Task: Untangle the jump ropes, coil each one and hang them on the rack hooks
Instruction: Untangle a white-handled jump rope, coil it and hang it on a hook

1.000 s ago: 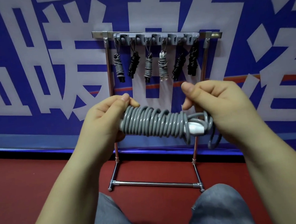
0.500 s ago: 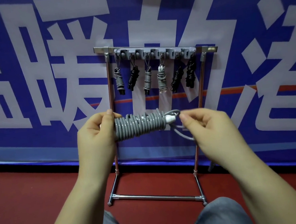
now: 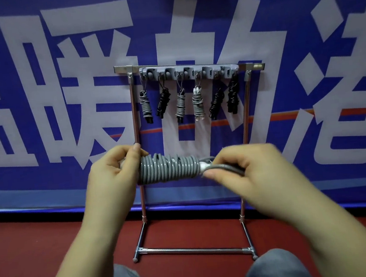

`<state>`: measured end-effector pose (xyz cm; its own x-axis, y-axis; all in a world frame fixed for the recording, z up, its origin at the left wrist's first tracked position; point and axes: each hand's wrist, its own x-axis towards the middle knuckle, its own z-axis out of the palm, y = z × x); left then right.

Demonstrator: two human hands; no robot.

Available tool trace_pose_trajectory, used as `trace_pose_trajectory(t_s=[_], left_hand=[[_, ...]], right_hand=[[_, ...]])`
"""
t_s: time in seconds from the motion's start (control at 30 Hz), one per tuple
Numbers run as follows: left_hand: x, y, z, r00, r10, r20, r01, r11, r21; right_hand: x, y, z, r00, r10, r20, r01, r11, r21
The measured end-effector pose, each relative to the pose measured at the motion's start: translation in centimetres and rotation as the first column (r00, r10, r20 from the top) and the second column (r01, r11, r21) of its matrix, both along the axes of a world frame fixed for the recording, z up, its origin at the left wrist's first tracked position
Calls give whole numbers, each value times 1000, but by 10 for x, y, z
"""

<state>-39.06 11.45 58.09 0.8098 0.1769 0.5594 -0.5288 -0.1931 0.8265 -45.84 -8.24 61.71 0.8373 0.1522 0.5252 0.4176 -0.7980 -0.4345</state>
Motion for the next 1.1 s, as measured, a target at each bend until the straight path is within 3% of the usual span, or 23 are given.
trace_pose_trajectory(t_s=[0.13,0.27,0.33,0.4,0.5,0.6,0.63,0.77,0.93,1.1], left_hand=[[-3,9,10,963,-258,-80,256,966,-30],[1,20,8,912,-404,-71,402,915,-41],[1,21,5,872,-484,-74,475,873,-112],[-2,16,4,831,-553,-60,532,821,-207],[-8,2,6,851,-523,-36,483,809,-336],[-10,-10,7,857,-512,-62,421,764,-488],[-10,-13,7,863,-500,-69,398,759,-515],[-8,-18,3,919,-380,-105,251,769,-588],[-7,-18,-2,997,-83,-8,73,916,-395],[-2,-18,-16,995,60,76,-43,976,-216]], right_hand=[[4,-12,16,989,138,55,-142,987,78],[17,-15,13,969,221,-115,-192,957,216],[18,-15,11,895,352,-275,-259,911,322],[14,-10,9,795,505,-336,-325,822,467],[7,9,3,775,593,-219,-272,625,731],[6,33,-7,909,416,-24,-196,478,856],[6,38,-10,945,328,-4,-166,490,856],[13,46,-24,987,157,-25,-93,694,714],[25,38,-31,971,-14,-241,119,896,427],[29,28,-36,935,-88,-343,157,971,178]])
